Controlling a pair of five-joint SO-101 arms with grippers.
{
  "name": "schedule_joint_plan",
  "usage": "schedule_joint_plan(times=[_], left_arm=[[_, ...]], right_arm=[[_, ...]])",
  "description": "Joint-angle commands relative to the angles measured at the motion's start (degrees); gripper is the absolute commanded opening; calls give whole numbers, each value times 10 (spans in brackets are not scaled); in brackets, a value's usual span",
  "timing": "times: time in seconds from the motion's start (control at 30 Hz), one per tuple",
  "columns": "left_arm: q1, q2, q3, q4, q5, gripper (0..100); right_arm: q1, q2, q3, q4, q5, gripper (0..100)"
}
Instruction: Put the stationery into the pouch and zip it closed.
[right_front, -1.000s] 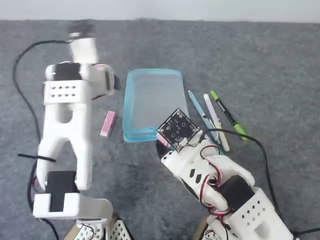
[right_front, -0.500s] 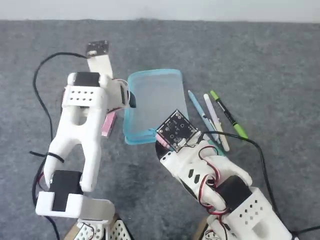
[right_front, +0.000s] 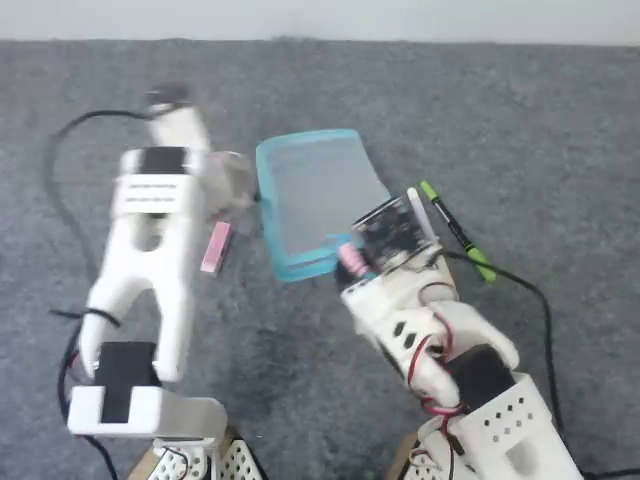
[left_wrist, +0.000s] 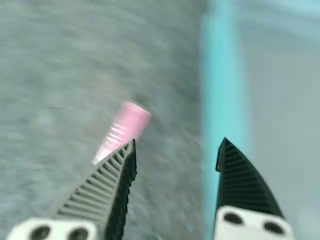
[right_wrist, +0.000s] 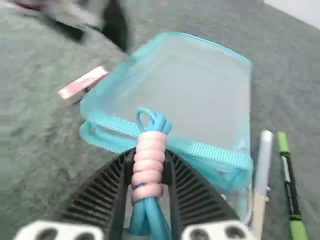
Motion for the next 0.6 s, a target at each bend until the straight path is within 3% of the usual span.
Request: schedule_joint_plan(times=[0.0, 0.2, 0.43, 0.57], left_arm=[[-92, -31, -3, -37, 9, 248], [-40, 18, 106, -115, -42, 247], [26, 47, 91, -101, -61, 249], [64, 47, 88, -134, -50, 249]], right_arm=[[29, -15, -40, -5, -13, 6], [9, -8, -72, -1, -9, 6], [9, -8, -88, 1, -2, 6], [8, -8, -86, 3, -3, 6]])
